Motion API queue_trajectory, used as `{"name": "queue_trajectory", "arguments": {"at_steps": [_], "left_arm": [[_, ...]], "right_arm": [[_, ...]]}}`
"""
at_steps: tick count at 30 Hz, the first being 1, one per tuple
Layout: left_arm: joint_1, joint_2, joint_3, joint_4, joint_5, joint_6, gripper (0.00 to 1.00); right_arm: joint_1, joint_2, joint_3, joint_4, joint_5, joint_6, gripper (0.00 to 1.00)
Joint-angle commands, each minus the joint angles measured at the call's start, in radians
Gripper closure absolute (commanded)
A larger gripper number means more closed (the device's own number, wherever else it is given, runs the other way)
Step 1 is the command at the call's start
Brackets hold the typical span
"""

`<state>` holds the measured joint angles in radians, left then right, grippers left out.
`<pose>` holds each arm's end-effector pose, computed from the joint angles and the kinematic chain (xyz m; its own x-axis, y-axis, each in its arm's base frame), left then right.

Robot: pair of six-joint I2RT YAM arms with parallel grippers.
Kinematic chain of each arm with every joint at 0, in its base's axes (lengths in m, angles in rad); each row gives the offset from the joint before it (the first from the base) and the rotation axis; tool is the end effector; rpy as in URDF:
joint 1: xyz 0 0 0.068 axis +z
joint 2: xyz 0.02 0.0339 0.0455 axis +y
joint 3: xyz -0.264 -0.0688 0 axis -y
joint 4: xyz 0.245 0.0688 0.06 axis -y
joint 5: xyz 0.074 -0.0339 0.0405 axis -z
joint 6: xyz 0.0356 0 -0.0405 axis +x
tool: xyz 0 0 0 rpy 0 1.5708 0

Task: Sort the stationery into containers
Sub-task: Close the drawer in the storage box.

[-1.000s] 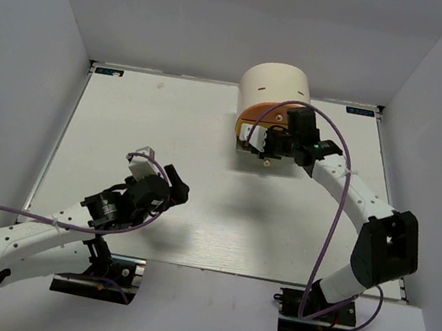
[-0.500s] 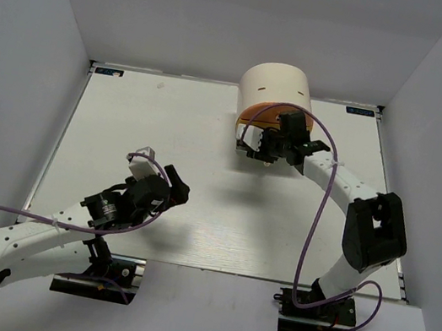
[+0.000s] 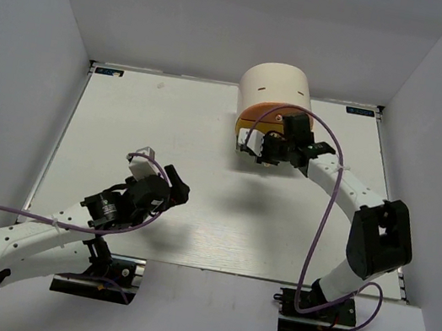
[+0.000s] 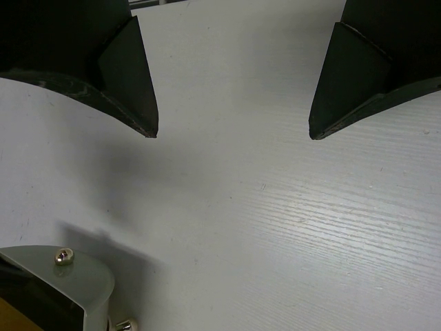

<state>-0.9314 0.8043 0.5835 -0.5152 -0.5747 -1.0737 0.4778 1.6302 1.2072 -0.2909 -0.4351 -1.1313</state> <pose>0.1146 -0.1217 0.2388 -0.5718 -0.4675 -0.6742 -0.1456 0.8665 -0.4774 0.3164 0.1807 0.2616 0.3860 -0.7243 -0.5713 -0.8240 0.0078 -0.5666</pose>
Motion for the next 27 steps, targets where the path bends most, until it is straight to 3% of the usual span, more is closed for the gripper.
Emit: {"name": "queue_trajectory", "arguments": {"at_steps": [1,5,16,27], "left_arm": [[-0.004,-0.004,-0.001,0.009,0.001,-0.003,0.0],[-0.004,-0.014,-0.01,0.0,0.001,-0.003,0.0],[-0.004,-0.014,-0.01,0.0,0.001,-0.003,0.0],[-0.004,-0.005,-0.01,0.0,0.001,-0.003,0.0]], "right_arm": [[-0.004,0.012,0.044,-0.178,-0.097,-0.068,1.0],[-0.004,0.069,0.104,-0.248,-0.073,-0.113,1.0],[0.004,0.091,0.008,0.149,0.186,0.086,1.0],[0.002,0.132,-0.02,0.249,0.266,0.108,1.0]]}}
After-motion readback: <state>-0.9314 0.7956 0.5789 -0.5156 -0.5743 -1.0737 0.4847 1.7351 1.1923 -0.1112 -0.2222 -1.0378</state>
